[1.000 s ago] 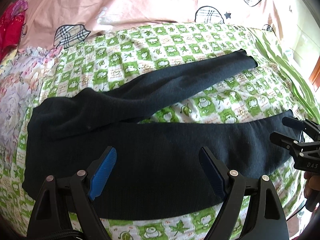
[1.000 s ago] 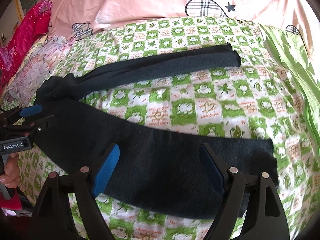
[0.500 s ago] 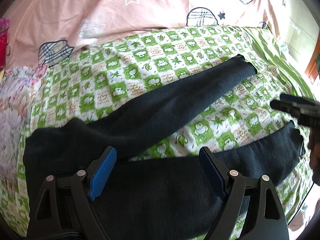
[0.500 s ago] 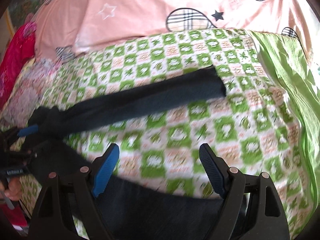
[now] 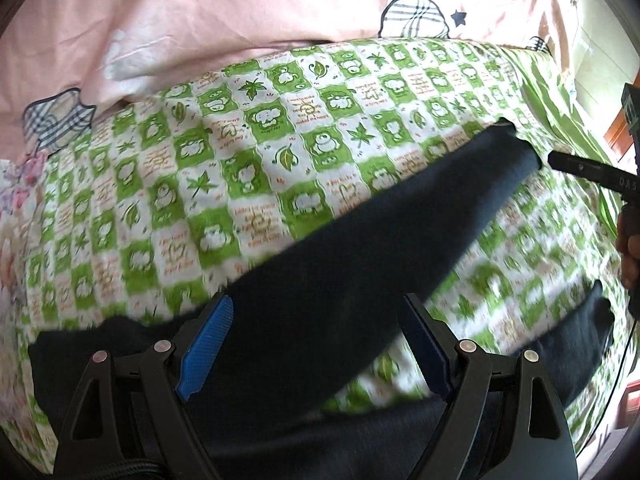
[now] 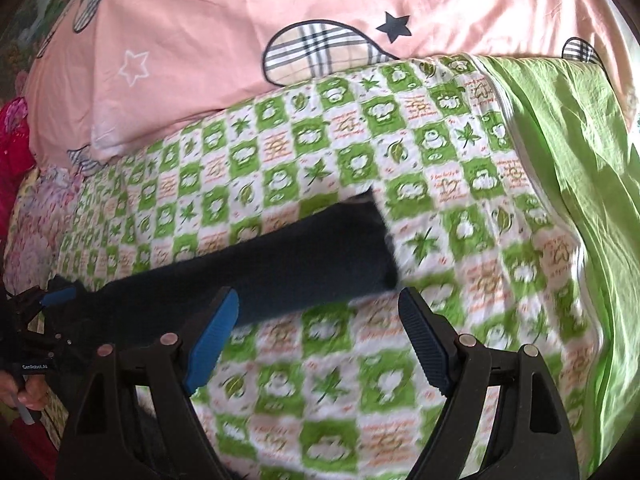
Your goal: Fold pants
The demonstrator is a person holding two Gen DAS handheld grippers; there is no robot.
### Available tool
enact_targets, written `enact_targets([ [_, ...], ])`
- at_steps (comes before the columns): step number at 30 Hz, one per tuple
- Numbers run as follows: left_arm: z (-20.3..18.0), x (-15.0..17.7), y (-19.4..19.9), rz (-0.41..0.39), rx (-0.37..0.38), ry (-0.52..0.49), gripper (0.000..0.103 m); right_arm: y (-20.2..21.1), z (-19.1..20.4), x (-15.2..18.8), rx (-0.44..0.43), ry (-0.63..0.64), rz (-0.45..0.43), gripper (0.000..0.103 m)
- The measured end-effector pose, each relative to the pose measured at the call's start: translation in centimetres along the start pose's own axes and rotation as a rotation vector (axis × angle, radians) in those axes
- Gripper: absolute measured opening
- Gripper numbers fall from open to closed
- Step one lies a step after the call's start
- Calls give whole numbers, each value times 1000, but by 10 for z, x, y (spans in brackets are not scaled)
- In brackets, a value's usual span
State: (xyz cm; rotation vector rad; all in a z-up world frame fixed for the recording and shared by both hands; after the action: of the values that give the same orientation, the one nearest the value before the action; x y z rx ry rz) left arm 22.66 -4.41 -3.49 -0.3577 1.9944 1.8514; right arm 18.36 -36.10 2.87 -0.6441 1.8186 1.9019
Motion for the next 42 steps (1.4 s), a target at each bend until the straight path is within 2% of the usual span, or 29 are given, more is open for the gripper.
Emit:
enact_targets([
  [6,8,-32,-38,67,34,-2,85,-36,-26,-26,-16,-5,53,83],
  [12,3,-49,-74,163,98,-20,82,-70,-27,-43,-94,53,107,80],
  [14,-1,-49,-81,199,136,-34,76,-78,-26,-46,-116,62,126,64],
  [15,-4,-48,-84,220,154,-41,69,-81,-26,-47,-118,65,132,58],
  [17,-11,-45,-94,258,162,-72,59,-82,-26,-47,-127,67,129,31],
  [18,-14,-44,-95,257,151,-89,53,-80,-27,-48,-127,67,120,26],
  [19,-18,-44,-95,247,153,-111,45,-77,-28,-49,-137,64,110,15],
  [20,-21,-43,-95,244,168,-117,28,-75,-29,-50,-144,62,101,10],
  [21,-23,-43,-93,243,178,-119,17,-70,-30,-49,-151,62,88,10],
  [23,-26,-44,-87,220,183,-126,7,-61,-32,-46,-169,62,68,9],
  [29,-35,-39,-53,149,186,-139,3,-20,-33,-38,-250,45,-34,8],
  [31,-39,-29,-30,114,222,-162,3,-5,-33,-31,-272,41,-58,8],
  [35,-42,-7,4,77,238,-156,3,22,-33,-11,-287,41,-77,8],
  [42,-43,25,30,64,256,-121,3,55,-25,37,-276,52,-58,8],
])
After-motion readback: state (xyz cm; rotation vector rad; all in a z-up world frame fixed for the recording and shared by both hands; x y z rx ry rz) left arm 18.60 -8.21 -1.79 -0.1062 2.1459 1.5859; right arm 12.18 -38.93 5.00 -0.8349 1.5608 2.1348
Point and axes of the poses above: each gripper's, at about its wrist camera, not at the fingertips, and y roughly against the way its jaws point, z to its left, x to its underside, the point moved 3 cm from there along -y, roughly the way its jaws point, and after that the axes turned 7 degrees about y, right-handed, at the moved point
